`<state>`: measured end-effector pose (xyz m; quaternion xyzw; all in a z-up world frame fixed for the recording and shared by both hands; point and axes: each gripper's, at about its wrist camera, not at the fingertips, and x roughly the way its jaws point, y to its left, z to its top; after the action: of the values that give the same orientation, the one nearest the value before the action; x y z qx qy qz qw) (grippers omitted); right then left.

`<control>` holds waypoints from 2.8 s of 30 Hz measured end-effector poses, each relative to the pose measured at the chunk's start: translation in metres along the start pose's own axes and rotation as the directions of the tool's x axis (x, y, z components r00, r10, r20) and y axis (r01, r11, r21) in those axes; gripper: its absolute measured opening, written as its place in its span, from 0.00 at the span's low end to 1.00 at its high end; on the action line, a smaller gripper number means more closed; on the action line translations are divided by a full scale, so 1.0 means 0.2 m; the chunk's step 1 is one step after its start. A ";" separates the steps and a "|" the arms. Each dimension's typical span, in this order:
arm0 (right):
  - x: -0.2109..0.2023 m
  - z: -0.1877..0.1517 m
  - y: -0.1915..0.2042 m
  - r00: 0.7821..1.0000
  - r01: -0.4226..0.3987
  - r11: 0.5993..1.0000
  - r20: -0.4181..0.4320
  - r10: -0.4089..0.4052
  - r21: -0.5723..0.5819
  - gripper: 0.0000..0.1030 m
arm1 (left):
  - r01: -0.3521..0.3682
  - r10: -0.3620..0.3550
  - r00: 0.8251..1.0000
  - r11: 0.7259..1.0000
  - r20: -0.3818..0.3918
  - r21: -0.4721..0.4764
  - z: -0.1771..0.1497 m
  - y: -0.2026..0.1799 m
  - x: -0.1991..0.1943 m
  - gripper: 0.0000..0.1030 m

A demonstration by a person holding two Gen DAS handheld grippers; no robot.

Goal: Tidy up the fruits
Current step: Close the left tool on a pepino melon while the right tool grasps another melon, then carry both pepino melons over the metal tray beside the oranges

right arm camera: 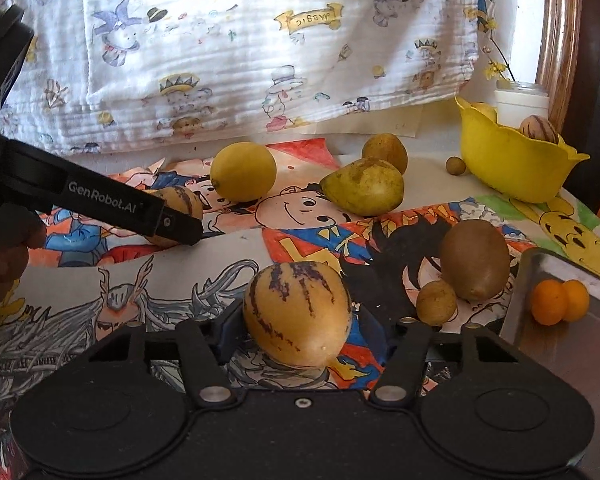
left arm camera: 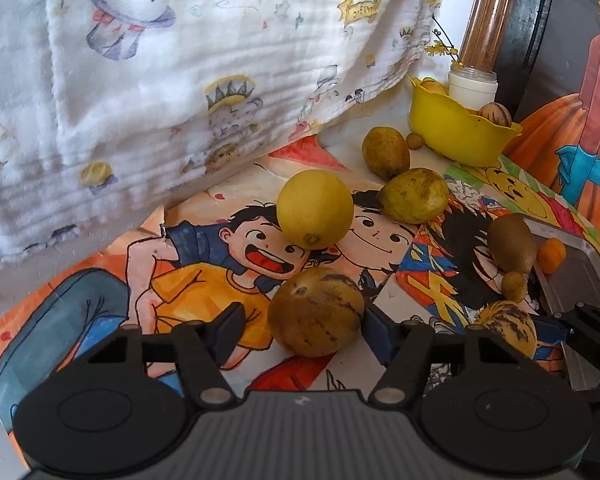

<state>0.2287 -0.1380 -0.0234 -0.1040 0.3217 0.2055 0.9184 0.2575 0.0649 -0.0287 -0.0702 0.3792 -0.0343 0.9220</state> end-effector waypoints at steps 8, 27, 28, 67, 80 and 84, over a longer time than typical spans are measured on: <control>-0.01 -0.01 -0.01 1.000 -0.017 1.000 0.017 0.017 0.024 0.54 | -0.011 0.010 1.000 0.999 0.013 0.034 -0.01 -0.04 0.00 0.49; -0.42 -0.07 -0.21 0.991 0.049 0.986 0.119 -0.069 0.158 0.53 | 0.052 -0.052 0.998 0.999 0.027 0.005 -0.02 -0.29 -0.25 0.49; -0.45 -0.08 -0.24 0.989 0.061 0.984 0.124 -0.083 0.166 0.53 | 0.055 -0.055 0.998 0.998 0.029 0.004 -0.02 -0.32 -0.25 0.49; -0.40 -0.20 -1.17 0.966 0.239 0.951 0.053 -0.254 0.196 0.53 | 0.197 -0.197 0.980 0.955 -0.024 0.220 -0.04 -1.22 0.13 0.49; -0.25 -0.18 -1.25 0.974 0.227 0.957 -0.014 -0.228 0.182 0.53 | 0.224 -0.220 0.974 0.933 -0.046 0.281 -0.06 -1.28 0.22 0.49; -0.23 -0.19 -1.26 0.974 0.226 0.957 -0.022 -0.226 0.183 0.53 | 0.228 -0.221 0.974 0.929 -0.057 0.292 -0.06 -1.29 0.24 0.49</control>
<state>0.2871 -0.3906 -0.0083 -0.0547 0.3259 0.0683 0.9414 0.2802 -0.1967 -0.0302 0.0265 0.3700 -0.1967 0.9076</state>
